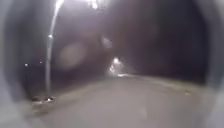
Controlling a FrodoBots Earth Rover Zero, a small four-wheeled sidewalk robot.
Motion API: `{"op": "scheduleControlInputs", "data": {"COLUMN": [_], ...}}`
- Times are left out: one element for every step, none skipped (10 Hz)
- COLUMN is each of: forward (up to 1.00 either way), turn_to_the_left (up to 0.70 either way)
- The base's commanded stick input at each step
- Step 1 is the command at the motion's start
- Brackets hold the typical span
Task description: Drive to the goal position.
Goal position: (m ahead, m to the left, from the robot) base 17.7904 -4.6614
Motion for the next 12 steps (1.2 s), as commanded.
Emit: {"op": "scheduleControlInputs", "data": {"forward": [1.0, 1.0, 1.0, 1.0, 1.0, 1.0, 1.0, 1.0, 1.0, 1.0, 1.0, 1.0], "turn_to_the_left": [-0.39, -0.39, -0.39, -0.38, -0.24, 0.0, 0.0, 0.0, 0.0, 0.0, 0.0, 0.04]}}
